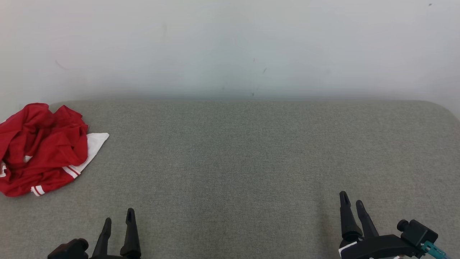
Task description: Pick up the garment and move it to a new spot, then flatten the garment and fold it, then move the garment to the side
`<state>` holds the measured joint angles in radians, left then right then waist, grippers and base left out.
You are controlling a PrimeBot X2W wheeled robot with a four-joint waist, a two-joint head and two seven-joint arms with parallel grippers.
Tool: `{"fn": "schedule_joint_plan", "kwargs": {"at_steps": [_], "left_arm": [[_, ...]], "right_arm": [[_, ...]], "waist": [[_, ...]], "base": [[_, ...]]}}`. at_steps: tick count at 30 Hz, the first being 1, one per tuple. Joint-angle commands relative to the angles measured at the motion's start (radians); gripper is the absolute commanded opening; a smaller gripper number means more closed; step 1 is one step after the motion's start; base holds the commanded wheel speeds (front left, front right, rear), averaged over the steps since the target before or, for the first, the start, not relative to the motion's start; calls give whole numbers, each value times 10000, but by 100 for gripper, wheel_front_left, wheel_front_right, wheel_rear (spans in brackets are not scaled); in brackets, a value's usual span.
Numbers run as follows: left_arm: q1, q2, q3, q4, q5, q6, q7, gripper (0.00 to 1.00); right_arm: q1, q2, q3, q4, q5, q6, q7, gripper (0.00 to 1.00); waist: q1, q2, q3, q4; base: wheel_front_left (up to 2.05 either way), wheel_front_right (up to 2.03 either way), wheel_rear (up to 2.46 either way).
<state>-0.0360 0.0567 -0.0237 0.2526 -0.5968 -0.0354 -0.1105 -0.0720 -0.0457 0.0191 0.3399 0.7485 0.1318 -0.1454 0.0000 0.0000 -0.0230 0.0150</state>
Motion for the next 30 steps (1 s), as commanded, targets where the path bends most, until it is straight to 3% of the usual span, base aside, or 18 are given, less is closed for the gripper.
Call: {"fn": "schedule_joint_plan", "kwargs": {"at_steps": [1, 30], "left_arm": [[69, 78, -38, -45, 369, 25, -120, 100], [-29, 153, -352, 110, 2988, 155, -910, 100]], "right_arm": [[-222, -41, 52, -19, -297, -11, -99, 100], [-557, -52, 109, 699, -2787, -15, -703, 100]], "waist": [[0, 0, -8, 0], [0, 0, -94, -63]], "base": [[0, 0, 0], [0, 0, 0]]}}
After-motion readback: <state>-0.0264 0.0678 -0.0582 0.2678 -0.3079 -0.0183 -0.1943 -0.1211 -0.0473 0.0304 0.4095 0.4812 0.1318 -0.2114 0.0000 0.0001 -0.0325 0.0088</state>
